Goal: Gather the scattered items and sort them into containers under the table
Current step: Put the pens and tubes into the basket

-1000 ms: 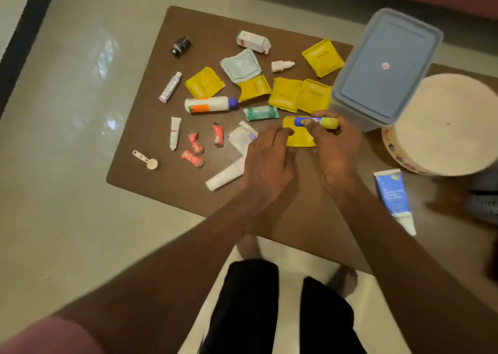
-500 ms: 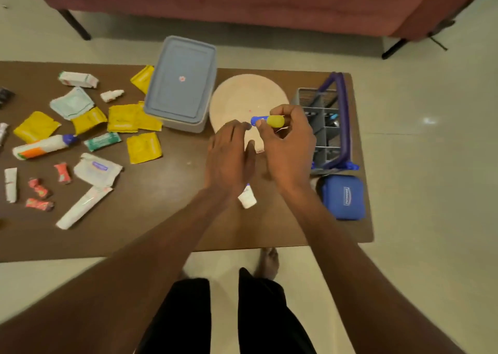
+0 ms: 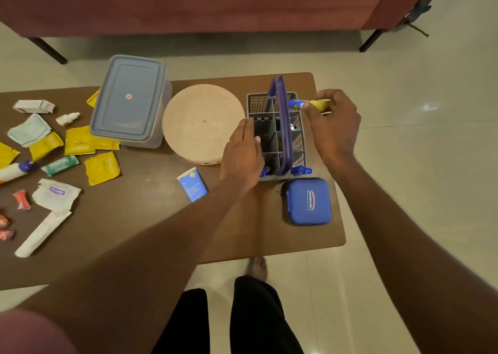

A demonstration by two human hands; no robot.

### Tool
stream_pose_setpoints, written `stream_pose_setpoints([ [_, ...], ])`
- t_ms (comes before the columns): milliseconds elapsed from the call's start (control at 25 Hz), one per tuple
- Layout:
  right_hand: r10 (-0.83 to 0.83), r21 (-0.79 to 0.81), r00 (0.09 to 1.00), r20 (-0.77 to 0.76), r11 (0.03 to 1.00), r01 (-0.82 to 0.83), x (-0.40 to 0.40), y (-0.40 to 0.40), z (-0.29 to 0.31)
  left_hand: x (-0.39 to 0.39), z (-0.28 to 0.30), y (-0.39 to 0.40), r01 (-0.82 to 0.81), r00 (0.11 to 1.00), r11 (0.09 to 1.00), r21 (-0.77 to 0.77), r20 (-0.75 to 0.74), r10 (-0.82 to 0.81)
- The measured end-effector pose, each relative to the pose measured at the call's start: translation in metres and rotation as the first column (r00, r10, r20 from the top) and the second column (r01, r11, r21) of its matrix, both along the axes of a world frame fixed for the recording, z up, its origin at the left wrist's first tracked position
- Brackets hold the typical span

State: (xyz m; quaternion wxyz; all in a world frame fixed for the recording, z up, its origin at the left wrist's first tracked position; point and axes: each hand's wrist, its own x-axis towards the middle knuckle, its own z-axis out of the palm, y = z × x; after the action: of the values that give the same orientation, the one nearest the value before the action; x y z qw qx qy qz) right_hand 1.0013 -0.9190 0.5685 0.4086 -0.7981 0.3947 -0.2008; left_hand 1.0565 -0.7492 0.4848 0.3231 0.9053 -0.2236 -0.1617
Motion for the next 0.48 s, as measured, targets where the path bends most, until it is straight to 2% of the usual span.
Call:
stream_pose_setpoints([
  [160,0.277,0.046,0.959,-0.061,0.961,-0.274,0.017,-0.007,-0.025,-0.002,-0.014,0.017,0.033,0.995,0.994,-0.109,-0.094,-0.043],
  [280,0.474,0.042,0.867,-0.155,0.880,-0.473,0.031,-0.012,-0.033,0.003,-0.013,0.021,0.014,0.993,0.989,-0.146,-0.111,-0.031],
  [480,0.595,0.053,0.739,-0.316,0.789,-0.612,0.048,-0.019,-0.044,0.006,-0.010,0.023,0.057,0.996,0.992,-0.115,-0.061,-0.064],
])
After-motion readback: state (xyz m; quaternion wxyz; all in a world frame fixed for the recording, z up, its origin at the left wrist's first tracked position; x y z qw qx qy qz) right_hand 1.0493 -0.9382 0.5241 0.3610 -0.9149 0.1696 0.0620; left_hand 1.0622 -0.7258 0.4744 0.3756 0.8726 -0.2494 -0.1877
